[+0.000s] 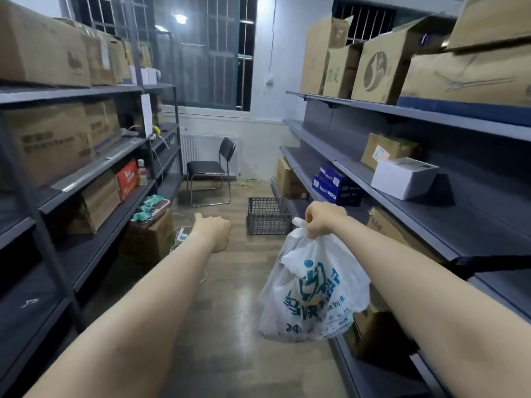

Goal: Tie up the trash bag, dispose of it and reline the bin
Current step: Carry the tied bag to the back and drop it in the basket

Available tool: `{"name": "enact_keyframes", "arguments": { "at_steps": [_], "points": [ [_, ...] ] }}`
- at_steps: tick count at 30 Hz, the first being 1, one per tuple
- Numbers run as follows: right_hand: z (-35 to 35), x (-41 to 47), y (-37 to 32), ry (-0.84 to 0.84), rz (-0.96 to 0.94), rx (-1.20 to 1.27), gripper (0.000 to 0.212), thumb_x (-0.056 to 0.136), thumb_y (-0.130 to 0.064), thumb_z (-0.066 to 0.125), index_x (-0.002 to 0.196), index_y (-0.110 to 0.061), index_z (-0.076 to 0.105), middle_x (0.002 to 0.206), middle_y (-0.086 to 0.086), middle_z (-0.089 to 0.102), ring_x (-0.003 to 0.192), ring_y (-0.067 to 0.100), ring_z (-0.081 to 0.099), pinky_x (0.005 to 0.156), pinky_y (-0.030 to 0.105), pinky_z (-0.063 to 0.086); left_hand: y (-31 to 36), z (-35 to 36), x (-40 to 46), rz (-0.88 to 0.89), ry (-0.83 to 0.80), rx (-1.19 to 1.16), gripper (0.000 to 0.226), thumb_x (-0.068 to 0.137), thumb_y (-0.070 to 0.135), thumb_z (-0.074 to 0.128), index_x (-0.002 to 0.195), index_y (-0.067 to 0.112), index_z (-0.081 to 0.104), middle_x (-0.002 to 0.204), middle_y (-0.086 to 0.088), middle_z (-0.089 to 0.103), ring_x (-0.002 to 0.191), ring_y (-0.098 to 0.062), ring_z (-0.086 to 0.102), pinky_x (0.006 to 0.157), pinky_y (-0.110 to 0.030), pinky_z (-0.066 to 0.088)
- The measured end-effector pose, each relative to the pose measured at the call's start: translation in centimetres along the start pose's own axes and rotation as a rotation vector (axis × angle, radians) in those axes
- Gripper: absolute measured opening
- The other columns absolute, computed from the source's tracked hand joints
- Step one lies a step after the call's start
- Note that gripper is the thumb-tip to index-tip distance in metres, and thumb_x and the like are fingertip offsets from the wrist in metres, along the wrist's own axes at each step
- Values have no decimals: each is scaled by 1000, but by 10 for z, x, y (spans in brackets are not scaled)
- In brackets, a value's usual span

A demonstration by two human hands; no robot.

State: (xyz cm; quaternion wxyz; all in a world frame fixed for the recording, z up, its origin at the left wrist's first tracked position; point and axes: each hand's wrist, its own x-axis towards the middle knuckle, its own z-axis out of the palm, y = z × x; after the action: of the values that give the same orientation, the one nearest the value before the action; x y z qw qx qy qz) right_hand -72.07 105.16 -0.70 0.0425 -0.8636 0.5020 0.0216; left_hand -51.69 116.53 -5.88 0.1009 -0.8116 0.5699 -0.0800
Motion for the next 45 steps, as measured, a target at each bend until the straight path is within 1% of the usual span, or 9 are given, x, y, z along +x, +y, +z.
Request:
{"name": "enact_keyframes", "arguments": {
  "at_steps": [6, 11, 17, 22, 29, 33, 37, 42, 45],
  "points": [
    [-20, 102, 4, -49, 36, 1, 35, 76, -21, 72, 110, -16, 65, 108, 4, 66, 99, 23, 62, 82, 34, 50, -15, -5, 108, 35, 7, 4, 29, 93, 19, 42, 118, 14, 55, 128, -9, 56, 119, -28, 53, 103, -48, 30],
    [-17, 183, 13, -44, 52, -3, 30, 75, -21, 72, 104, -16, 66, 102, 2, 68, 94, 23, 63, 73, 30, 46, -19, -1, 190, 56, -8, 25, 27, 95, 23, 43, 117, 14, 55, 127, -9, 57, 118, -28, 54, 104, -47, 30],
    [-4, 300, 36, -62, 46, -11, 28, 74, -20, 71, 101, -16, 66, 102, 3, 67, 93, 24, 63, 79, 34, 50, -13, 17, 302, 85, -25, 46, 28, 95, 25, 44, 119, 14, 54, 129, -8, 55, 120, -27, 53, 104, -47, 29],
    [-5, 404, 55, -57, -33, -61, 26, 76, -22, 70, 101, -17, 66, 100, 3, 67, 90, 22, 62, 69, 30, 45, -11, 20, 407, 65, -37, 45, 26, 95, 24, 43, 117, 14, 53, 127, -7, 55, 120, -27, 53, 106, -48, 27],
    [-7, 533, 69, 45, -132, -124, 10, 85, -16, 56, 95, -17, 56, 102, 6, 65, 87, 23, 59, 80, 34, 52, -6, 27, 529, 76, -22, 28, 28, 97, 30, 42, 119, 14, 51, 128, -7, 54, 121, -27, 51, 106, -49, 26],
    [1, 604, 75, 94, -128, -103, 14, 88, -16, 54, 102, -18, 58, 103, 6, 66, 94, 26, 61, 87, 41, 52, -13, 44, 596, 64, -58, 55, 29, 97, 31, 43, 121, 16, 51, 129, -6, 53, 120, -27, 51, 106, -49, 25],
    [9, 685, 80, 108, -88, -50, 21, 89, -16, 55, 109, -21, 59, 107, 4, 66, 98, 25, 61, 85, 36, 52, -27, 64, 675, 82, -63, 78, 31, 97, 32, 43, 122, 15, 50, 129, -6, 53, 121, -27, 51, 105, -48, 27],
    [9, 798, 77, 57, -34, -54, 9, 86, -16, 59, 91, -22, 54, 99, 3, 65, 86, 21, 59, 81, 33, 51, -54, 78, 794, 104, -48, 79, 31, 96, 32, 46, 121, 15, 51, 128, -5, 55, 120, -26, 53, 103, -48, 28],
    [3, 861, 74, 9, 7, -61, 9, 86, -15, 58, 87, -22, 51, 90, 1, 60, 85, 21, 59, 82, 33, 50, -69, 82, 862, 133, -60, 63, 33, 96, 32, 45, 123, 14, 50, 129, -6, 54, 120, -27, 53, 104, -49, 28]
  ]
}}
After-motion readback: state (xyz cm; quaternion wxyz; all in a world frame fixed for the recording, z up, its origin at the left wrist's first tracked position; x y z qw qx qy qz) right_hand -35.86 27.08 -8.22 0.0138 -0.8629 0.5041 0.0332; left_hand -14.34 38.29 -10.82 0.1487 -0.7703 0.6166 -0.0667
